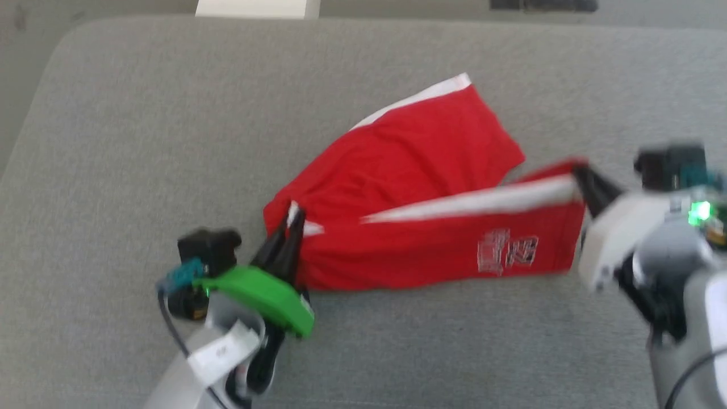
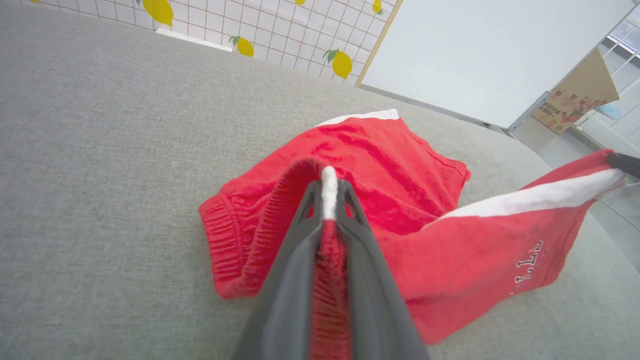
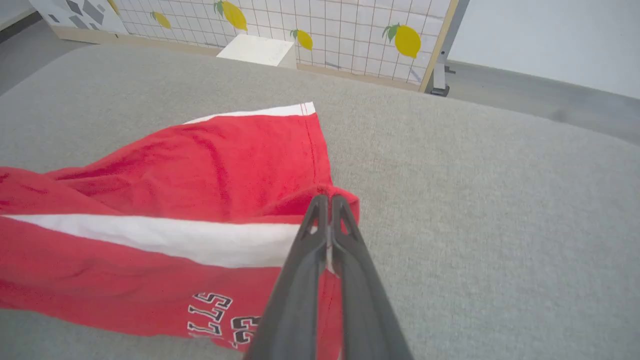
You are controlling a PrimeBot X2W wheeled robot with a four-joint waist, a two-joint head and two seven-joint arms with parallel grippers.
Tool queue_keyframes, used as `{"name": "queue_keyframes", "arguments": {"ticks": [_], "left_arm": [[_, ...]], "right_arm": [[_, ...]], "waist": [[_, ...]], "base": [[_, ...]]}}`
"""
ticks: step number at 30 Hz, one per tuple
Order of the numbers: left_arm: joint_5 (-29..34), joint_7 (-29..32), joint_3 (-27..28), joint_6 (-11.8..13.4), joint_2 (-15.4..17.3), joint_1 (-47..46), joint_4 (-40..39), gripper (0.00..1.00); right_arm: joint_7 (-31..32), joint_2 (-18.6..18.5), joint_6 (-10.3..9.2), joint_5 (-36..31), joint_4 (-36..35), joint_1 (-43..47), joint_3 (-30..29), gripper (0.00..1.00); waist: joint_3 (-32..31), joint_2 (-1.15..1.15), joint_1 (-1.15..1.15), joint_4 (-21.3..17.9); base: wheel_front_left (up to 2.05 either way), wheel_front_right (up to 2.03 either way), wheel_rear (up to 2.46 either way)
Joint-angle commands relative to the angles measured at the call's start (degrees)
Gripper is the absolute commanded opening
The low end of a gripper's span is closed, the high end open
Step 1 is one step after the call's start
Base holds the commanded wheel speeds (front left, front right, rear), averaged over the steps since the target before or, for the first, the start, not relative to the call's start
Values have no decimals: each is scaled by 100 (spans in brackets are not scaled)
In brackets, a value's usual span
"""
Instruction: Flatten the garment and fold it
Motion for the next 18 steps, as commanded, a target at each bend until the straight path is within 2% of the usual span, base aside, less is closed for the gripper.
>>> {"name": "queue_keyframes", "arguments": {"ticks": [1, 5, 6, 13, 18], "left_arm": [[87, -77, 48, 51, -79, -239, 132, 0], [147, -276, 139, 172, -299, -776, 552, 0], [222, -443, 194, 296, -431, -1109, 847, 0], [324, -690, 200, 492, -617, -1573, 1275, 0], [339, -736, 121, 538, -699, -1750, 1384, 0]], "right_arm": [[-47, -64, -9, -12, 178, -326, 61, 0], [-161, -277, -9, 39, 888, -1318, 261, 0], [-268, -431, -9, -4, 1446, -2026, 454, 0], [-421, -677, -9, -97, 2694, -3351, 983, 0], [-321, -822, -9, -111, 3453, -4015, 1350, 0]], "waist": [[397, 0, 0, 292], [769, 0, 0, 480], [1021, 0, 0, 613], [1518, 0, 0, 914], [1787, 0, 0, 1119]], "base": [[0, 0, 0], [0, 0, 0], [0, 0, 0], [0, 0, 0], [0, 0, 0]]}}
